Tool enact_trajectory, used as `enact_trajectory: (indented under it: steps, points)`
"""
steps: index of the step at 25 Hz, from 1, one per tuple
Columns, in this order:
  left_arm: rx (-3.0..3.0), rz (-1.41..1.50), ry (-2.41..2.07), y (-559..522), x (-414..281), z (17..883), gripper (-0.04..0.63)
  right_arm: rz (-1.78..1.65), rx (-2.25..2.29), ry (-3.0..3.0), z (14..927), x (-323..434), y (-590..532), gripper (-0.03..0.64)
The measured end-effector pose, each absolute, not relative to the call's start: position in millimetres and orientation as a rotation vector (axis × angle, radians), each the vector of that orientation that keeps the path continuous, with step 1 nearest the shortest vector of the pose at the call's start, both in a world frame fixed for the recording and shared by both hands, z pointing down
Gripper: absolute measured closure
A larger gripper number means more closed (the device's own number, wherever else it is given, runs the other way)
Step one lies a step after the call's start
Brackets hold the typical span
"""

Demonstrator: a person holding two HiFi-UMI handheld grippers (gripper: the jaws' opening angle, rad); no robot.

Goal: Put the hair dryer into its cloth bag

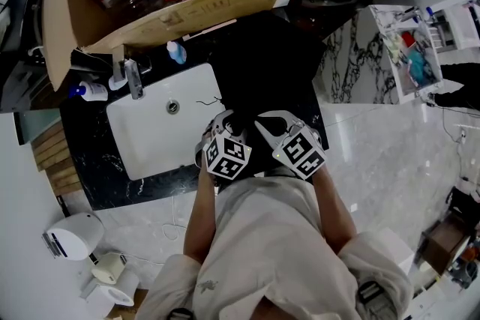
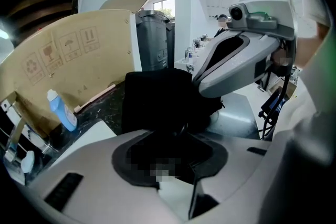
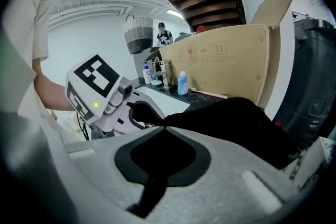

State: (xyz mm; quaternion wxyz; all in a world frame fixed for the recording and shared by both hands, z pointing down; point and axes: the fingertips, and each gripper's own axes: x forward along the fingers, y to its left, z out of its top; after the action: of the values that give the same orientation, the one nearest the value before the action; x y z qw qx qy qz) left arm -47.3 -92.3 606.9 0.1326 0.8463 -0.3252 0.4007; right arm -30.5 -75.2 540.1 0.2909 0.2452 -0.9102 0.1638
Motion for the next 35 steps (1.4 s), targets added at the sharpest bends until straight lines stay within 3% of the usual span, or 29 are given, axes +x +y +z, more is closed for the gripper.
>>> enact_trajectory:
  steps: [20,35]
  points:
    - [2.502,0.997,-0.982,-127.5,-20.8,613.7,0.463,0.472,0.571,-2.454,541.6,-36.6,-67.0,0.612]
    - [2.412,0.869,-0.955,-127.4,-20.3,621.6,0.393,0.452,0.605,-2.42,553.7,-28.1,-68.5,0.611]
